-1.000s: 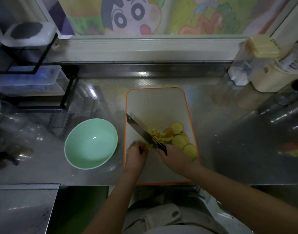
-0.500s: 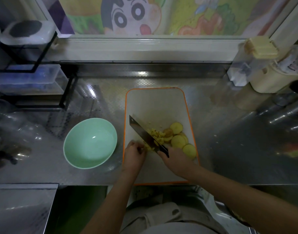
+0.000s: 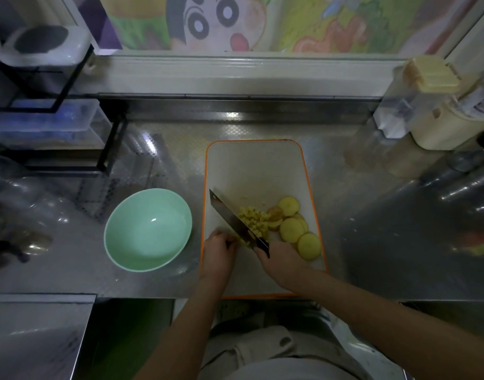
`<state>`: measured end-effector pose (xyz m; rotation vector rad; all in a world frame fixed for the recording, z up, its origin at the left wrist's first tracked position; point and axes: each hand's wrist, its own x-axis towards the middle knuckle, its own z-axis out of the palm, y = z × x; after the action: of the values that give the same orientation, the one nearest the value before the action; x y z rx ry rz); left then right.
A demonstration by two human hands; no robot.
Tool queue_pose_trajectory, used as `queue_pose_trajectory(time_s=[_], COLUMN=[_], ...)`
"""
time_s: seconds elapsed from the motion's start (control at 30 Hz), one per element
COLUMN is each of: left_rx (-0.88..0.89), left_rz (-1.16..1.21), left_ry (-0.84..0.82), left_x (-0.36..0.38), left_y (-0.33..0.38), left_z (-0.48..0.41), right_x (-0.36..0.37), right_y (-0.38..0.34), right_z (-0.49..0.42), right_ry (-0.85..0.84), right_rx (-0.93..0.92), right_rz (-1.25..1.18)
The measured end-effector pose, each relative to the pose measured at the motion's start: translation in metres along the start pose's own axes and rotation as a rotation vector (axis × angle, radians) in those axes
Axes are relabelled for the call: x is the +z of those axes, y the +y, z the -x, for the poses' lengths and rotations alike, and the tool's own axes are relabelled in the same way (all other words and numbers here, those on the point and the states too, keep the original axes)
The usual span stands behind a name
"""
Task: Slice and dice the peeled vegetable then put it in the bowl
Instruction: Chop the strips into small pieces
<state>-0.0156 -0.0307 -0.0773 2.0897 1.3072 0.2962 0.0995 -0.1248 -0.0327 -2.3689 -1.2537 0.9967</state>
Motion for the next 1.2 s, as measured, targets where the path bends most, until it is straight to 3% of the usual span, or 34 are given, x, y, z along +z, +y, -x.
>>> queue_pose_trajectory(time_s=[0.2, 0.43, 0.97, 1.2], left_rx=[-0.021, -0.015, 0.042, -0.001], left_rz=[0.018, 0.02, 0.009, 0.016], left_ry=[-0.008, -0.019, 0.035, 0.026], left_x=[0.0, 0.002, -0.002, -0.003], left_y=[0.002, 0.0, -0.005, -0.009], left_z=[0.0, 0.0, 0.007, 0.009], right_x=[0.005, 0.014, -0.003, -0.002], right_y=[-0.005, -0.001, 0.018, 0.016], right_z=[-0.004, -0.005, -0.017, -0.005], right_ry=[-0.04, 0.027, -0.017, 0.031], right_rx=[-0.011, -0.025, -0.112, -0.117], right_rz=[0.062, 0.156, -0.114, -0.087])
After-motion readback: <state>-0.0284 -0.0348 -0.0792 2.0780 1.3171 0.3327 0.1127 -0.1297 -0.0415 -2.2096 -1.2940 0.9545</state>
